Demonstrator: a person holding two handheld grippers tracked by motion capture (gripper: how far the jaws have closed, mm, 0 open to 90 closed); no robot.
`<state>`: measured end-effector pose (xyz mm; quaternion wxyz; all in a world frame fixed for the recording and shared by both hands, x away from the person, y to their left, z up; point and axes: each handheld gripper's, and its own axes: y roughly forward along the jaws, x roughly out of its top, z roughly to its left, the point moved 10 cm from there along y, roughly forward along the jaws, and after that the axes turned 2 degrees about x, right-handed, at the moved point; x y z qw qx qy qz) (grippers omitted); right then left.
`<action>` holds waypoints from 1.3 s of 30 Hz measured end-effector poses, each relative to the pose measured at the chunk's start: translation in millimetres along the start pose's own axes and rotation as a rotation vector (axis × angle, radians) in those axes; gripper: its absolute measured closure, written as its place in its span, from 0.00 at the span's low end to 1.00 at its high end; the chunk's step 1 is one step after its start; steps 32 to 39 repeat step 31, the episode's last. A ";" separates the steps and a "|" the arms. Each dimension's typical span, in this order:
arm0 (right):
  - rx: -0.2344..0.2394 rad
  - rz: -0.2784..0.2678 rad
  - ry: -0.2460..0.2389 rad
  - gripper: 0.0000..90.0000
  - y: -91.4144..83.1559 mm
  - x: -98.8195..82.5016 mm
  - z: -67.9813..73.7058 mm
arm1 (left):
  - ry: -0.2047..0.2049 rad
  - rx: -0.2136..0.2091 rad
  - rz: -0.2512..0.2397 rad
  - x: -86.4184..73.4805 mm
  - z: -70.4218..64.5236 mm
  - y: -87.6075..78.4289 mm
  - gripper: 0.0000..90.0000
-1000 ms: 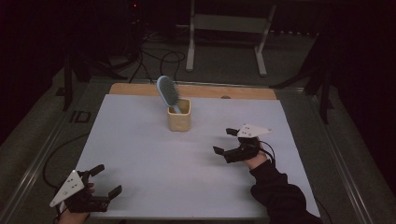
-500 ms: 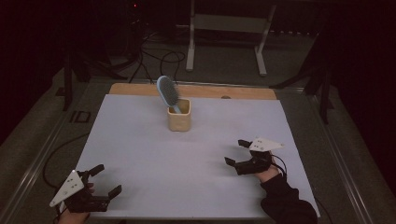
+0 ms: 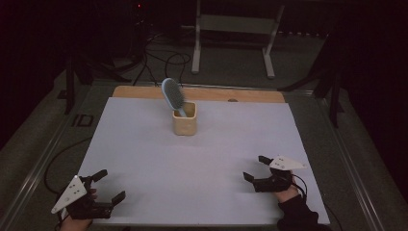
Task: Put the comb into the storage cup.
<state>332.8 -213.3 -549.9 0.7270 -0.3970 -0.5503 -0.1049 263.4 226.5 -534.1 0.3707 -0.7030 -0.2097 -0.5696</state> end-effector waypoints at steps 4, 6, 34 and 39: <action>-0.031 -0.010 0.018 0.10 -8.3 -5.1 -2.4 | 0.004 0.001 0.001 -0.2 -0.3 0.0 0.00; -0.043 -0.009 0.027 0.10 -11.9 -7.6 -1.6 | 0.003 0.001 0.000 0.0 -0.4 -0.1 0.00; -0.003 0.030 0.006 0.10 -4.3 -15.8 11.4 | 0.012 -0.002 0.005 -0.6 -1.7 0.8 0.00; -0.003 0.030 0.006 0.10 -4.3 -15.8 11.4 | 0.012 -0.002 0.005 -0.6 -1.7 0.8 0.00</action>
